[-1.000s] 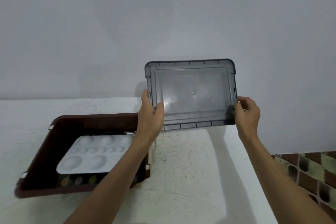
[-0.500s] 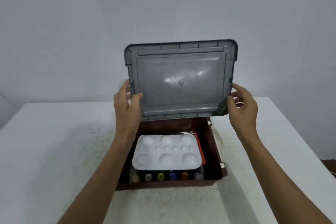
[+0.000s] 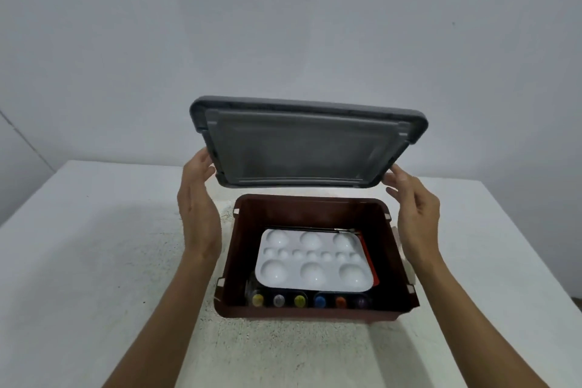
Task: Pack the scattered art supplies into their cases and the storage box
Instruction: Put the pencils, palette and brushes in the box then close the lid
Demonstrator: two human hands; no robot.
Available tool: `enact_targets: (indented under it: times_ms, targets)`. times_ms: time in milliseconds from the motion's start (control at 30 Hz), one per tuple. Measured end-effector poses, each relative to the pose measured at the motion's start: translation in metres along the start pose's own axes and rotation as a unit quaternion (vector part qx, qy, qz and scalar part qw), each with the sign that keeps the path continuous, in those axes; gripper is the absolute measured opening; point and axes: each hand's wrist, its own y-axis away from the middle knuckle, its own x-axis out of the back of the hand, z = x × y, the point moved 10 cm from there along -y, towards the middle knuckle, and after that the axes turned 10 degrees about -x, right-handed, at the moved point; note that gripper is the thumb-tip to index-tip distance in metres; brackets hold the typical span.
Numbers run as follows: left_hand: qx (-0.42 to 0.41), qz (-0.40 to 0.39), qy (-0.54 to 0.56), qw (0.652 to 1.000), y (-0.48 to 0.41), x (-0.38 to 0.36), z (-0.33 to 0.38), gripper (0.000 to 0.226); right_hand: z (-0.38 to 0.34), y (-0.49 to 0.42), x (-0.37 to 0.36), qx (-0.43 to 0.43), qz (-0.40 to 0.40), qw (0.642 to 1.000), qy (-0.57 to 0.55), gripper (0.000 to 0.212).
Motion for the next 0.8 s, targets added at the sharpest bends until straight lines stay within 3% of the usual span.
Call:
enact_targets:
  times_ms: [200, 333, 433, 567, 700, 800]
  targets:
    - [0.071, 0.053, 0.113, 0.990, 0.016, 0.009, -0.026, 0.050, 0.021, -0.001, 0.014, -0.087, -0.045, 0.989, -0.112, 0.046]
    - [0.138, 0.028, 0.162, 0.977, 0.024, 0.010, -0.048, 0.058, 0.026, 0.005, 0.019, -0.131, -0.074, 0.984, -0.092, 0.047]
    - [0.186, 0.031, 0.139, 0.972, 0.030, 0.014, -0.058, 0.044, 0.028, 0.007, 0.025, -0.113, -0.074, 0.989, -0.055, 0.025]
    - [0.181, 0.014, 0.076, 0.980, 0.032, 0.021, -0.061, 0.010, 0.046, 0.011, 0.028, -0.128, -0.078, 0.989, 0.009, 0.021]
    - [0.162, -0.069, -0.005, 0.984, 0.034, 0.022, -0.068, 0.035, 0.052, 0.019, 0.031, -0.131, -0.070, 0.986, 0.076, 0.021]
    - [0.136, -0.123, -0.061, 0.981, 0.034, 0.022, -0.063, 0.037, 0.046, 0.026, 0.028, -0.104, -0.069, 0.984, 0.126, 0.023]
